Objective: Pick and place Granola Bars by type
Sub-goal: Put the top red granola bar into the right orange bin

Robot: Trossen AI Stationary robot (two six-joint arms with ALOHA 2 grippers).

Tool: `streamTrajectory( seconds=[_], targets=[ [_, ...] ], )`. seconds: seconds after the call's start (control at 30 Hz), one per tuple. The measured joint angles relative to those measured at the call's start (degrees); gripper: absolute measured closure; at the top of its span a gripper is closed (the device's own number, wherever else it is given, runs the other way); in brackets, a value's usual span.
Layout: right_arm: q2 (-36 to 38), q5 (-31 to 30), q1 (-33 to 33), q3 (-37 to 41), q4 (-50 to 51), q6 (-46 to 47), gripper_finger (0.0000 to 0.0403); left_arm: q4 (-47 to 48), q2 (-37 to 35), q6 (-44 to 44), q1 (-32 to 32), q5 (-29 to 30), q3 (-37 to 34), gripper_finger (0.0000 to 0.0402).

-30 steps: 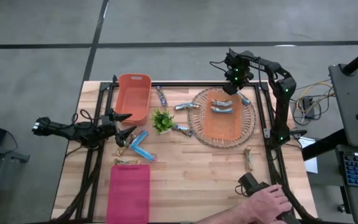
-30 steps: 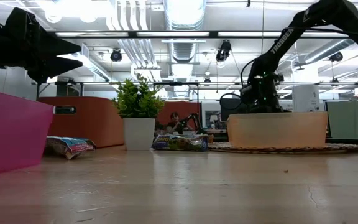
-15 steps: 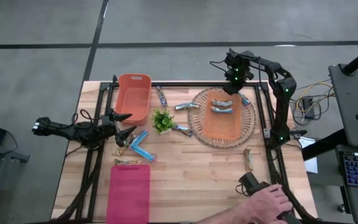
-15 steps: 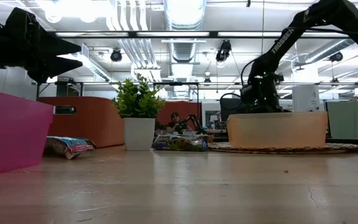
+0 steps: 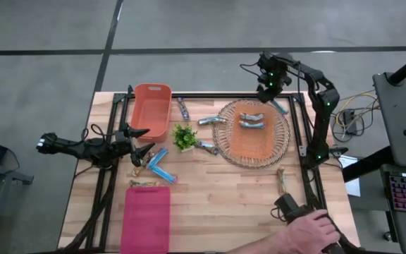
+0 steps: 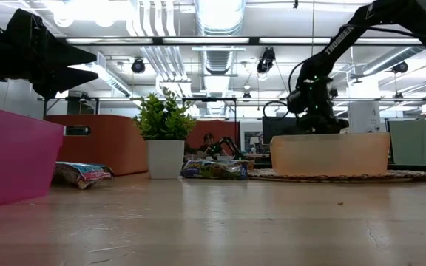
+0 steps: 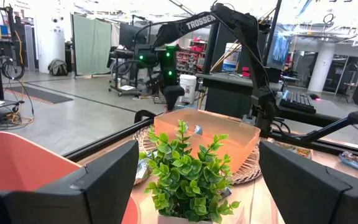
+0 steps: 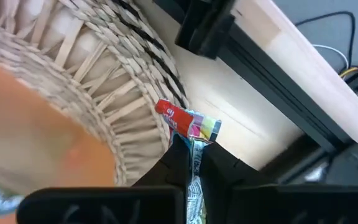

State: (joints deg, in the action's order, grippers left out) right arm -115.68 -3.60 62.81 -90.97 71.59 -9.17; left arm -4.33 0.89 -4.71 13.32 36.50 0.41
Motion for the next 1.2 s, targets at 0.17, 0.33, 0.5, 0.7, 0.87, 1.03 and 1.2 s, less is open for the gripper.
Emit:
streamTrajectory(
  seconds=[0.17,0.33,0.5,0.7,0.87,1.03,1.2],
  targets=[
    [0.9,-1.1,0.0,-3.3,5.9,1.3,0.0390,0.0,0.0,0.0,0.0,0.0,0.0,0.0090],
    [2.9,-1.1,-1.1,-6.2,10.6,1.6,0.0391,0.0,0.0,0.0,0.0,0.0,0.0,0.0090],
    [5.8,-1.1,-2.6,-8.9,13.6,1.5,0.0391,0.0,0.0,0.0,0.0,0.0,0.0,0.0090],
    [9.9,-1.1,-6.4,-9.9,17.0,2.3,0.0392,0.0,0.0,0.0,0.0,0.0,0.0,0.0090],
    [12.5,-1.1,-11.7,-9.8,17.2,1.3,0.0392,0.0,0.0,0.0,0.0,0.0,0.0,0.0090],
    [13.4,-1.0,-17.7,-9.8,17.1,1.2,0.0392,0.0,0.0,0.0,0.0,0.0,0.0,0.0090],
    [13.5,-1.0,-24.1,-9.8,17.1,0.3,0.0392,0.0,0.0,0.0,0.0,0.0,0.0,0.0090]
  ],
)
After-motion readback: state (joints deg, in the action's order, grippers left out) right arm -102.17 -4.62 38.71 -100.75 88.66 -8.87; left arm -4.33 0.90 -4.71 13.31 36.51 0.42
